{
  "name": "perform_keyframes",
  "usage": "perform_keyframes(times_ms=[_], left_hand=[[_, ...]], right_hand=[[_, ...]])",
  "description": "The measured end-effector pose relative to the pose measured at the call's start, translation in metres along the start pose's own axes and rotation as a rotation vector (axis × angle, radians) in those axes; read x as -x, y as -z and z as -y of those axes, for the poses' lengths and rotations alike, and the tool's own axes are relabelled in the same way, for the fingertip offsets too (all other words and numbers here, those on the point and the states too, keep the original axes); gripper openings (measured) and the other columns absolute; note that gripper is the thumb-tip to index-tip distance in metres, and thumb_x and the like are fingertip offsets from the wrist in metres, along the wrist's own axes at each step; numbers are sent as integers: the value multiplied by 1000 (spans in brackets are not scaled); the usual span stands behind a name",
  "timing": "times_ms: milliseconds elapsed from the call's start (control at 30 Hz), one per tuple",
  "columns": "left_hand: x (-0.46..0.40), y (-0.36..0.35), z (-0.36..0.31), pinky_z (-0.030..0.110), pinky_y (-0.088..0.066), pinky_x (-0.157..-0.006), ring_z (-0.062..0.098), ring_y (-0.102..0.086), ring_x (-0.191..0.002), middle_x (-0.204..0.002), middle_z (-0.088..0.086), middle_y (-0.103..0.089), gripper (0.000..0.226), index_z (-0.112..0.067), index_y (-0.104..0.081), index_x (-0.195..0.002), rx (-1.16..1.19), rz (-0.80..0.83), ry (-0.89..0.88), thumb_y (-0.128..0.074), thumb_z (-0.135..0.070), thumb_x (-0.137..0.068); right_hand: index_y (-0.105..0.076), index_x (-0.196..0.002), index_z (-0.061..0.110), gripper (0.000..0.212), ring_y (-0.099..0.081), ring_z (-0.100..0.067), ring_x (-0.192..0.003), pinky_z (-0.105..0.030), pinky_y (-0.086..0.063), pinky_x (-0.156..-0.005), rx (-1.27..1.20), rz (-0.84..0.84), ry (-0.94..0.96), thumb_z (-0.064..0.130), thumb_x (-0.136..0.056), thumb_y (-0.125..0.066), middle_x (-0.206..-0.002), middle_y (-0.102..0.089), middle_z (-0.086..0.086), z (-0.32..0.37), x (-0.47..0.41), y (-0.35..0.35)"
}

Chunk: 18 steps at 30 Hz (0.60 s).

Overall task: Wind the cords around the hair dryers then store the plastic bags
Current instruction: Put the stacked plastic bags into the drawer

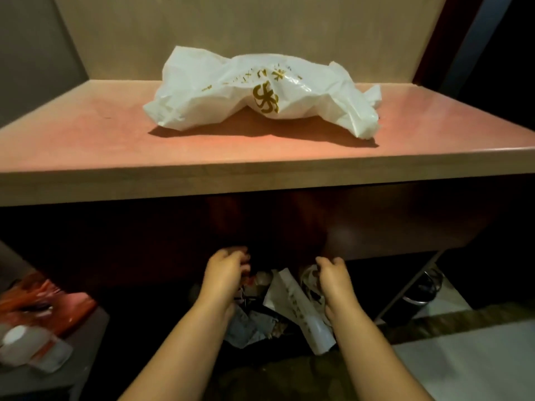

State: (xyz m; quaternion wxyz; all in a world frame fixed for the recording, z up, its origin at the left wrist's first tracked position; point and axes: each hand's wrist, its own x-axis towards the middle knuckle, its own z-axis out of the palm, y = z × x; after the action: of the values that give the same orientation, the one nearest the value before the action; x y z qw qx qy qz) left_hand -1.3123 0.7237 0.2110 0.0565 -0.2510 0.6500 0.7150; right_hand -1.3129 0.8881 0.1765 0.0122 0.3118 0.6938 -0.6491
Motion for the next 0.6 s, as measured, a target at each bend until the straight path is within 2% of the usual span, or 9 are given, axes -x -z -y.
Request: perform_keyframes(times_ms=[67,133,233,333,400,433,467,533,600], left_hand=[[-16,0,17,28,-40,-56,21,-54,-74,-83,10,-57,6,-7,-55,-93,128,8,303,-49,-8,-92],[-28,0,24,31,-43,-58,24,-54,-78,-86,12,-55,3,-8,-53,-90,231,19,400,-50,-8,-91],[-36,-4,24,37,-51,-54,27,-55,-77,-89,14,-54,8,-5,-52,-90,416,-5,430,-46,1,-90],[-39,-9,24,33,-54,-51,28,-52,-76,-89,13,-51,17,-4,-50,-97,681,-59,426,-40,8,-90],[-41,-12,26,34,-54,-66,27,-51,-76,-90,12,-50,22,-4,-50,-102,738,-87,430,-38,10,-90],[-40,-12,27,34,-52,-76,27,-51,-76,-92,12,-50,23,-4,-51,-100,749,-96,432,-37,10,-90],[-37,-11,28,34,-49,-81,27,-51,-77,-92,12,-50,22,-5,-51,-94,750,-101,427,-36,11,-90],[-28,-11,31,33,-49,-73,25,-51,-76,-90,12,-50,23,-6,-50,-85,720,-106,404,-35,11,-90],[-17,-8,39,31,-48,-65,24,-50,-75,-86,10,-49,22,-6,-51,-89,690,-110,390,-36,10,-90]], right_hand=[[-33,-140,7,46,-52,-28,-112,-39,-44,-99,-158,36,-145,20,-97,-45,-132,-49,-13,-3,-11,-5],[-43,-132,7,36,-53,-26,-103,-37,-44,-94,-361,71,-249,14,-97,-44,-120,-54,-13,0,-19,-8],[-56,-109,6,21,-53,-31,-103,-44,-42,-102,-621,92,-350,6,-95,-41,-98,-57,-13,1,-31,-12],[-56,-97,5,20,-55,-31,-97,-44,-42,-102,-776,92,-390,1,-93,-37,-95,-56,-13,-2,-34,-15],[-54,-94,6,18,-53,-25,-78,-37,-48,-87,-806,95,-410,0,-93,-37,-85,-53,-10,-2,-32,-15],[-53,-89,6,17,-50,-23,-71,-34,-48,-77,-812,98,-412,1,-94,-37,-80,-51,-9,-3,-31,-14],[-52,-85,7,18,-50,-22,-70,-34,-48,-75,-813,105,-407,2,-94,-38,-79,-50,-9,-4,-29,-13],[-53,-87,6,17,-53,-24,-78,-38,-46,-92,-811,122,-398,5,-95,-39,-87,-55,-11,-11,-25,-9],[-54,-89,7,18,-54,-25,-81,-38,-45,-92,-805,138,-387,8,-96,-38,-91,-56,-11,-18,-17,-3]])
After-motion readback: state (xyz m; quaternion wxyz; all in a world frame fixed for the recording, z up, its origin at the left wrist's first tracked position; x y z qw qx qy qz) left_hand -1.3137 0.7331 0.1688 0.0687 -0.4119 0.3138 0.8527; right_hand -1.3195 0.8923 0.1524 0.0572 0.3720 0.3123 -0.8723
